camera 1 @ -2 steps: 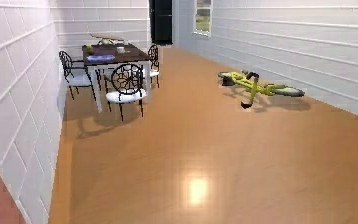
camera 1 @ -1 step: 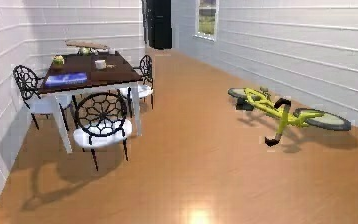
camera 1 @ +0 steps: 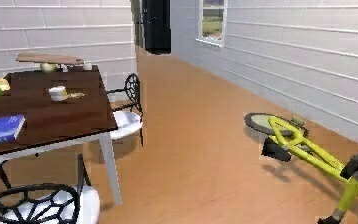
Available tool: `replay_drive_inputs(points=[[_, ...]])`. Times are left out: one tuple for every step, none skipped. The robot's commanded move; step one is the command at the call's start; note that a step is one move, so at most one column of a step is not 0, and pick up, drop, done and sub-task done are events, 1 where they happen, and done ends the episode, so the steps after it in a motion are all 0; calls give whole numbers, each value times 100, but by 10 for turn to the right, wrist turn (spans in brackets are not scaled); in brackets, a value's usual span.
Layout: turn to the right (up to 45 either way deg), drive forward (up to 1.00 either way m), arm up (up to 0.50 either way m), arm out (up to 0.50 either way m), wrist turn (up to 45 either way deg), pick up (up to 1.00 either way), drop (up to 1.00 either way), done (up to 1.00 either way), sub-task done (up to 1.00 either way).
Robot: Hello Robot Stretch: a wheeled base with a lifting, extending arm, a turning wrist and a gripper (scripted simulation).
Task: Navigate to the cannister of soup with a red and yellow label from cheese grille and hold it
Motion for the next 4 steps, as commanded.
replay_drive_inputs(points=[[0,100,0,0,0,0,0,0,0],[-450,0,0,0,0,0,0,0,0],[-450,0,0,0,0,0,0,0,0],[-450,0,0,0,0,0,0,0,0]])
